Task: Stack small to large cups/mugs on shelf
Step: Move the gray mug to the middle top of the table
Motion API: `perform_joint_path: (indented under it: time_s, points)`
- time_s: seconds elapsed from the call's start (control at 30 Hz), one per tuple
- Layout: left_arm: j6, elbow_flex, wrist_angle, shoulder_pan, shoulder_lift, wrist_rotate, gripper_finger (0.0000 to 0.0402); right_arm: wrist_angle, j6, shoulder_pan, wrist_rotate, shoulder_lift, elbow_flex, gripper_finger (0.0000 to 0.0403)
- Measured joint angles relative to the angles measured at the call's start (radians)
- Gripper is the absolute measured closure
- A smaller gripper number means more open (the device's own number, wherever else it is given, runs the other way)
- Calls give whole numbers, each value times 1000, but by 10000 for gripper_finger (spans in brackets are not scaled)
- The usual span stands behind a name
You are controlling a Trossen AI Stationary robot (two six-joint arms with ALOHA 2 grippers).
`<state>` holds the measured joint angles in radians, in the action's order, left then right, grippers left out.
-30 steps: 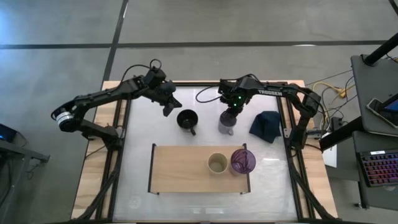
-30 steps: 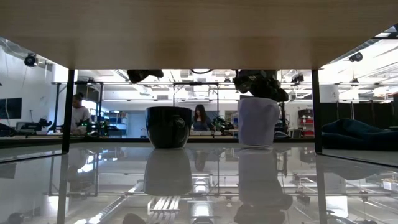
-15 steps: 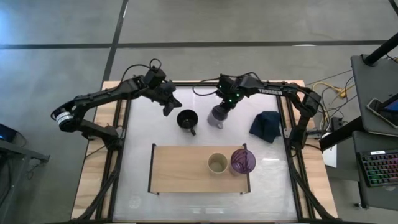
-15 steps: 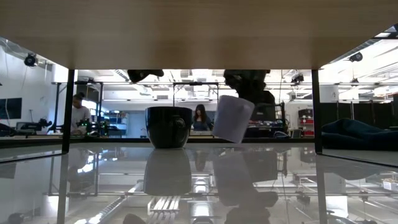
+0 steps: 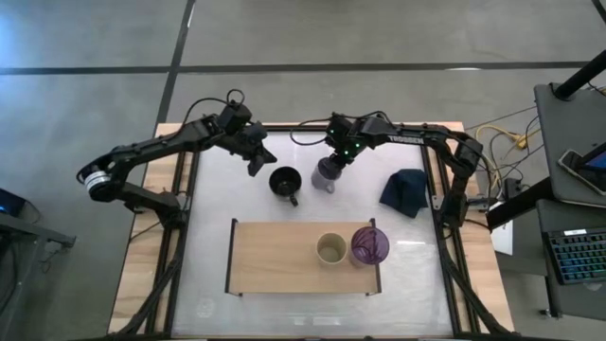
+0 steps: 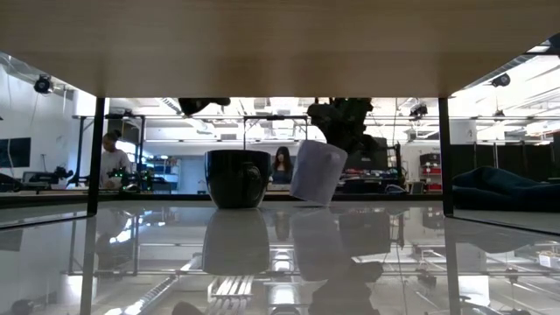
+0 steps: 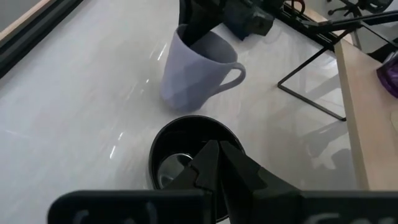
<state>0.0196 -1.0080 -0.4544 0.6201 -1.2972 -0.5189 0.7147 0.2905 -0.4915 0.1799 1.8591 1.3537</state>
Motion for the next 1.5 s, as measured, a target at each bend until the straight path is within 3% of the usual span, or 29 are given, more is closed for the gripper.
perform_joint_path:
  time_s: [0.43, 1.3, 1.5]
  points:
    - [0, 0, 1, 0, 5, 0, 402, 14, -29, 0, 2, 4, 112, 370]
    - [0, 0, 1, 0, 5, 0, 402, 39, -37, 0, 3, 43, 95, 368]
    - [-1, 0, 1, 0, 5, 0, 402, 36, -29, 0, 11, 42, 95, 342]
